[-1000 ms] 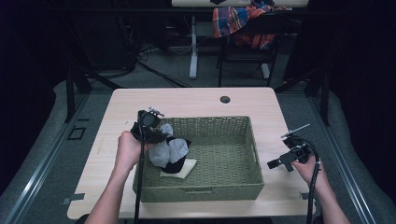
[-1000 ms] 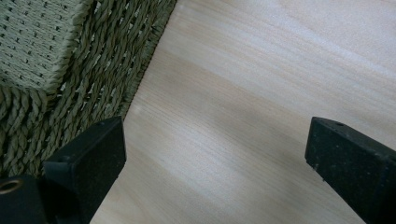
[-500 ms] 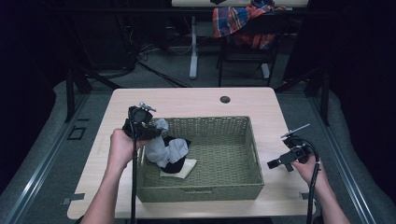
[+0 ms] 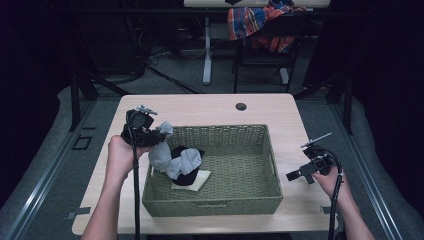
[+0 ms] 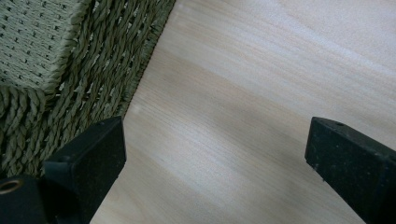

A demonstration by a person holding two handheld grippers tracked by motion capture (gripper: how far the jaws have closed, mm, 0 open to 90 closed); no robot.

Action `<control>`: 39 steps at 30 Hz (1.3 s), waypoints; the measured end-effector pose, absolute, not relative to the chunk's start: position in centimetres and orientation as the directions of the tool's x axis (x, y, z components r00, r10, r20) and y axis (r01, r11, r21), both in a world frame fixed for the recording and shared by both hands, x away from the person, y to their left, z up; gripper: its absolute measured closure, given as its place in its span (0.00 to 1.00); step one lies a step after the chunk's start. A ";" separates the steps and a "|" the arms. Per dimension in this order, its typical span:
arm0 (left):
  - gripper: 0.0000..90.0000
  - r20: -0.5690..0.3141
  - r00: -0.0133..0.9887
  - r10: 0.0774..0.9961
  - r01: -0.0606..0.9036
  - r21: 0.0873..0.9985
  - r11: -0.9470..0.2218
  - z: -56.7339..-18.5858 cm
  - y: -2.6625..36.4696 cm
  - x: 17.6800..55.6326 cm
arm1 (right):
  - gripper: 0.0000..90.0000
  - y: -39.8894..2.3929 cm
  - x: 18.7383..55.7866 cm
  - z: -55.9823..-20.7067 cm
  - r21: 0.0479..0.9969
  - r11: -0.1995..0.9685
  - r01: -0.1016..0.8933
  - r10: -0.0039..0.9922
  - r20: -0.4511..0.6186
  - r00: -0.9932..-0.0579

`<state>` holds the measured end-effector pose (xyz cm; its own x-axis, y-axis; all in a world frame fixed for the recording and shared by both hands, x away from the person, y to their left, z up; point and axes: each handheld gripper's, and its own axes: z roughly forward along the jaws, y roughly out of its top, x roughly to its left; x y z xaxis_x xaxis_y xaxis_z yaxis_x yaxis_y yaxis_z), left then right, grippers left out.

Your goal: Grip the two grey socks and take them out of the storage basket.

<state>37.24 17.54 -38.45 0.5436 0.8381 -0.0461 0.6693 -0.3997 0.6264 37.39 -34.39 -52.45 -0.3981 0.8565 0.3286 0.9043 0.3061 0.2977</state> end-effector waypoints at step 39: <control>0.85 -0.035 0.323 0.946 0.741 0.631 -0.230 -38.6 26.1 37.2 | 0.06 -34.4 37.4 -52.4 0.296 0.312 0.903 0.853 0.331 -0.404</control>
<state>37.23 26.06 -38.55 0.3229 0.9458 -0.0347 0.7407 -0.2297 0.6313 37.40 -34.40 -52.41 -0.4035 0.8530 0.3309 0.9027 0.3120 0.2964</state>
